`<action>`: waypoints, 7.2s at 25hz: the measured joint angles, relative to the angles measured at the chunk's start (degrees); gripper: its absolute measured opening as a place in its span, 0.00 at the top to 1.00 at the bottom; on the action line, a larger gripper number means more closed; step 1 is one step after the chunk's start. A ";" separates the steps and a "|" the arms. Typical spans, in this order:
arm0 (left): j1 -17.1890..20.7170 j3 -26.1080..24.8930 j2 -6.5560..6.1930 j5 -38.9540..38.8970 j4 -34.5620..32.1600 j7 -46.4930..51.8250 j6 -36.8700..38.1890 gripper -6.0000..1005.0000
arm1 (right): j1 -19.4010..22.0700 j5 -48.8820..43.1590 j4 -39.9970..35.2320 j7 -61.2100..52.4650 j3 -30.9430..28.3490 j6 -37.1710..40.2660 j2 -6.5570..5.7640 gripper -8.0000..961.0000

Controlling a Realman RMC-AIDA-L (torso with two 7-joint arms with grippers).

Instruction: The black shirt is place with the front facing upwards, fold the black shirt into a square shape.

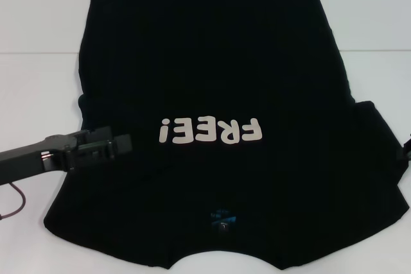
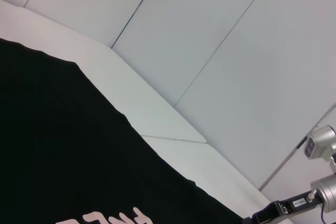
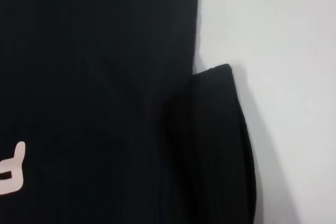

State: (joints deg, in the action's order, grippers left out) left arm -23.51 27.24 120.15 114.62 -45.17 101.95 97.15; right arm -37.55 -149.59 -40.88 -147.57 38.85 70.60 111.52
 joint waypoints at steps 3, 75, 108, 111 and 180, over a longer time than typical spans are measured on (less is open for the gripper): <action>0.23 -0.21 -0.09 -0.77 0.00 0.00 0.31 0.10 | 0.55 -0.03 -1.54 0.22 -0.01 -0.25 -0.14 0.98; 4.33 -7.72 -5.20 18.91 -1.98 30.99 -1.27 0.10 | -6.63 18.51 0.90 5.46 1.14 7.66 -1.61 0.23; 3.06 -4.97 -4.57 21.08 3.03 31.19 -7.51 0.13 | -6.00 18.54 0.89 5.46 1.05 8.08 -1.32 0.23; 2.36 -4.66 -4.57 21.30 3.73 31.20 -7.96 0.16 | -5.82 18.54 0.89 5.46 1.05 8.31 -1.37 0.23; -3.74 -4.57 -5.98 15.49 4.43 28.48 -7.59 0.98 | 4.14 5.01 -4.38 10.59 0.89 20.87 -2.75 0.23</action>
State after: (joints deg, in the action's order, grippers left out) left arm -27.25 22.67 114.17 130.11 -40.75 130.43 89.56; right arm -33.41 -144.58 -45.26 -136.98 39.74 91.47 108.77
